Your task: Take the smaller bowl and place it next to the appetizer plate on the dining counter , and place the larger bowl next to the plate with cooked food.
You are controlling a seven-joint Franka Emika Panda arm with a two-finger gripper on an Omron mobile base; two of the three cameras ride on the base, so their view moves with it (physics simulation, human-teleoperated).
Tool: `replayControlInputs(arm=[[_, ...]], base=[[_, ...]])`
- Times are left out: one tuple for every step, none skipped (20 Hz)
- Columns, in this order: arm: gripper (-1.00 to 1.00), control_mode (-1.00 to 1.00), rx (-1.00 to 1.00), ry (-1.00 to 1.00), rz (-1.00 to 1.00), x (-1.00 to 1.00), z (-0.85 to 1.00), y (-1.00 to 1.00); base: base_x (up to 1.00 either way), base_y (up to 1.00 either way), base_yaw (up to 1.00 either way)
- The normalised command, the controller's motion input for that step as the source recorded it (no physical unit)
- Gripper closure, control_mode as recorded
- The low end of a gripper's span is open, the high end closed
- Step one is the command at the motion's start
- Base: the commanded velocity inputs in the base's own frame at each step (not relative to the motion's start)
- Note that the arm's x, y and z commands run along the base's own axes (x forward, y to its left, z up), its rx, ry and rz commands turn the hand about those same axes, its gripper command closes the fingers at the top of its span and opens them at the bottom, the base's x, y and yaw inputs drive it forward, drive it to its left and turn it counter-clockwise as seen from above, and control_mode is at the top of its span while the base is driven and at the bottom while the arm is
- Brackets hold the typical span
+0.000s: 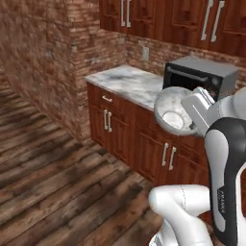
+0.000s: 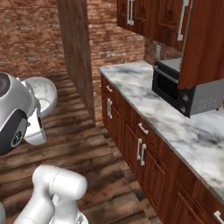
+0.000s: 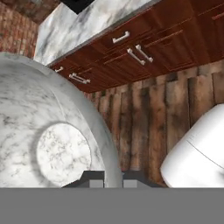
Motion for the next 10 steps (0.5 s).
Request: replayControlInputs(arm=[[1.0, 1.0, 0.0, 0.0, 0.0, 0.0, 0.0, 0.0], [1.0, 1.0, 0.0, 0.0, 0.0, 0.0, 0.0, 0.0], [1.0, 1.0, 0.0, 0.0, 0.0, 0.0, 0.0, 0.0], [1.0, 1.0, 0.0, 0.0, 0.0, 0.0, 0.0, 0.0], [1.0, 1.0, 0.0, 0.0, 0.0, 0.0, 0.0, 0.0], [1.0, 1.0, 0.0, 0.0, 0.0, 0.0, 0.0, 0.0], [1.0, 1.0, 0.0, 0.0, 0.0, 0.0, 0.0, 0.0], [1.0, 1.0, 0.0, 0.0, 0.0, 0.0, 0.0, 0.0], [1.0, 1.0, 0.0, 0.0, 0.0, 0.0, 0.0, 0.0], [1.0, 1.0, 0.0, 0.0, 0.0, 0.0, 0.0, 0.0]], base=[[0.0, 0.0, 1.0], [0.0, 0.0, 1.0], [0.0, 0.0, 1.0], [0.0, 0.0, 1.0], [0.0, 0.0, 1.0], [0.0, 0.0, 1.0], [0.0, 0.0, 1.0], [0.0, 0.0, 1.0], [0.0, 0.0, 1.0], [0.0, 0.07, 1.0]])
